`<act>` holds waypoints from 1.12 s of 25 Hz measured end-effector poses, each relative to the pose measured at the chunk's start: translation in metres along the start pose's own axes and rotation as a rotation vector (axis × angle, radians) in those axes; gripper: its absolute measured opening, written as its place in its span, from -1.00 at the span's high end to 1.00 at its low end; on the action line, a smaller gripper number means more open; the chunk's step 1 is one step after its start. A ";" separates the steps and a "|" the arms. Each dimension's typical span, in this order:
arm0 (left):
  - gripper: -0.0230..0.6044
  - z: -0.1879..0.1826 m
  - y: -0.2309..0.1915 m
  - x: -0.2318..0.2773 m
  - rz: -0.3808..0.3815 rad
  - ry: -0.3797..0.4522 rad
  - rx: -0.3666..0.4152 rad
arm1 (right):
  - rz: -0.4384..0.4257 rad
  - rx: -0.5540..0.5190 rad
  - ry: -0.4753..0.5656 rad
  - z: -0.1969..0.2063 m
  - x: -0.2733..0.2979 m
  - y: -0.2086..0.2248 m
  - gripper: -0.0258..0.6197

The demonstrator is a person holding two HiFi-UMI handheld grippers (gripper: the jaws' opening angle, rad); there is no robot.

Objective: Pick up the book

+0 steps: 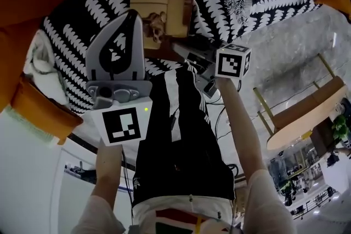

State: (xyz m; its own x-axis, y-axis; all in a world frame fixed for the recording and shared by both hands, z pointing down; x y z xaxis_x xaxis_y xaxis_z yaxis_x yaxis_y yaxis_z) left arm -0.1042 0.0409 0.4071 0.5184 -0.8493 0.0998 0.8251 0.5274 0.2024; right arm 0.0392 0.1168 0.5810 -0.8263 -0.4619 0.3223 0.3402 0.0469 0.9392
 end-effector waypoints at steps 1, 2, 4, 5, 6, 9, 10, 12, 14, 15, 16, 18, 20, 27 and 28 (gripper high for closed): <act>0.94 -0.004 -0.002 0.000 -0.006 0.002 0.002 | 0.003 0.029 0.026 -0.002 -0.003 -0.005 0.42; 0.94 -0.009 -0.005 0.000 -0.013 0.007 0.005 | 0.007 0.053 0.047 -0.004 -0.006 -0.010 0.43; 0.94 -0.023 -0.012 0.003 -0.023 0.018 0.012 | 0.020 0.074 0.060 -0.011 -0.014 -0.025 0.44; 0.94 -0.033 -0.015 0.004 -0.026 0.020 0.014 | 0.028 0.074 0.053 -0.013 -0.019 -0.035 0.44; 0.94 -0.044 -0.019 0.006 -0.028 0.019 0.016 | 0.038 0.077 0.041 -0.014 -0.024 -0.045 0.44; 0.94 -0.078 -0.028 0.011 -0.029 0.015 0.028 | 0.033 0.101 0.021 -0.016 -0.034 -0.074 0.44; 0.94 -0.084 -0.029 0.012 -0.032 0.026 0.034 | 0.020 0.099 0.026 -0.019 -0.034 -0.079 0.44; 0.94 -0.089 -0.025 0.012 -0.039 0.054 0.036 | 0.008 0.077 0.039 -0.026 -0.034 -0.083 0.44; 0.94 -0.088 -0.019 0.007 -0.038 0.068 0.032 | 0.020 0.064 0.046 -0.025 -0.035 -0.081 0.44; 0.94 -0.087 -0.018 0.003 -0.036 0.069 0.031 | 0.024 0.068 0.049 -0.022 -0.036 -0.081 0.44; 0.94 -0.085 -0.017 -0.001 -0.035 0.067 0.029 | 0.022 0.080 0.055 -0.019 -0.039 -0.080 0.44; 0.94 -0.081 -0.018 -0.010 -0.038 0.061 0.025 | 0.009 0.111 0.075 -0.013 -0.047 -0.083 0.44; 0.94 -0.079 -0.020 -0.021 -0.051 0.050 0.020 | 0.002 0.130 0.104 -0.007 -0.058 -0.088 0.44; 0.94 -0.137 -0.030 -0.031 -0.119 0.043 -0.005 | 0.059 0.072 0.285 -0.036 -0.122 -0.149 0.44; 0.94 -0.150 -0.033 -0.028 -0.124 0.056 -0.005 | 0.068 0.035 0.321 -0.048 -0.131 -0.164 0.44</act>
State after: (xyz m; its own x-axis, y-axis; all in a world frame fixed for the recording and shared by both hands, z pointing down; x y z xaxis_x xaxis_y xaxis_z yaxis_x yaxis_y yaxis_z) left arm -0.1118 0.0505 0.2520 0.4240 -0.9054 0.0198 0.8846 0.4188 0.2053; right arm 0.1133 0.1275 0.3795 -0.6166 -0.7119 0.3362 0.3693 0.1155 0.9221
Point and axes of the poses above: the fingertips, and each gripper's own axes: x forward along the fingers, y to its right, z out of its underside, the point moved 6 cm from there along -x, backward along the fingers, and after that the axes turned 12 degrees about y, right-handed, at the moved point
